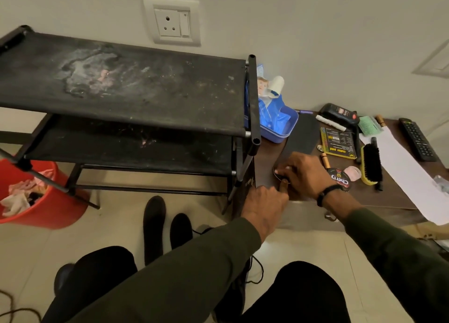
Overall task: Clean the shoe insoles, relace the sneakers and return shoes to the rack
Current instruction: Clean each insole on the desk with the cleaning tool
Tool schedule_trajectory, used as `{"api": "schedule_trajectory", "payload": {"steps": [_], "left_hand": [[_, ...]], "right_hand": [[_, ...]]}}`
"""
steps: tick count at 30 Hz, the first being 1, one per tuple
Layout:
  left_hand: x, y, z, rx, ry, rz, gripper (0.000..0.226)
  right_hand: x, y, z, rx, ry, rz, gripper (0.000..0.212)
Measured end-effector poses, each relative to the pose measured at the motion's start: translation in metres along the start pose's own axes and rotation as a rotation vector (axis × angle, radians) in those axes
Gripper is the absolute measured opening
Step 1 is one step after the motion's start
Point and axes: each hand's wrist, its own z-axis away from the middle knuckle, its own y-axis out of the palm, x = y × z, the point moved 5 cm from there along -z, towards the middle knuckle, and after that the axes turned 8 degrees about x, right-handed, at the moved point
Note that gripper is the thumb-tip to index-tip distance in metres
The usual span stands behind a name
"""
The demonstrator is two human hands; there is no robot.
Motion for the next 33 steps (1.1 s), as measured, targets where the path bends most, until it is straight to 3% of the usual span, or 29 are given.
{"api": "schedule_trajectory", "payload": {"steps": [3,6,9,13,16,19,22,26,28,33], "left_hand": [[-0.001,0.001,0.0,-0.003,0.005,0.007,0.066],[0.0,0.001,-0.002,-0.002,0.011,-0.005,0.075],[0.0,-0.001,0.001,0.012,-0.006,-0.014,0.069],[-0.002,-0.003,0.0,0.027,0.009,0.015,0.048],[-0.001,-0.004,0.002,0.021,0.001,-0.002,0.07],[-0.002,-0.004,0.001,0.034,-0.007,0.025,0.075],[0.003,-0.005,0.003,0.018,-0.007,0.2,0.074],[0.016,-0.013,0.021,-0.155,-0.069,0.58,0.063],[0.022,-0.02,0.015,-0.197,-0.131,0.599,0.057],[0.025,-0.024,-0.007,0.074,-0.214,0.452,0.063]], "right_hand": [[0.001,-0.004,0.0,0.139,-0.025,0.001,0.006],[-0.007,-0.003,-0.021,0.013,0.116,-0.005,0.004],[-0.007,0.002,-0.017,-0.045,0.17,0.002,0.006],[0.005,0.001,-0.004,0.165,0.081,0.041,0.005],[-0.011,-0.001,-0.021,0.047,0.227,-0.023,0.007],[-0.021,0.001,-0.023,-0.089,0.378,-0.074,0.012],[-0.008,0.004,-0.007,-0.057,0.29,-0.074,0.01],[-0.005,0.01,0.01,-0.06,0.226,-0.033,0.013],[0.0,0.015,0.012,-0.122,0.238,-0.018,0.015],[0.015,0.028,0.048,-0.114,0.215,-0.086,0.012]]}}
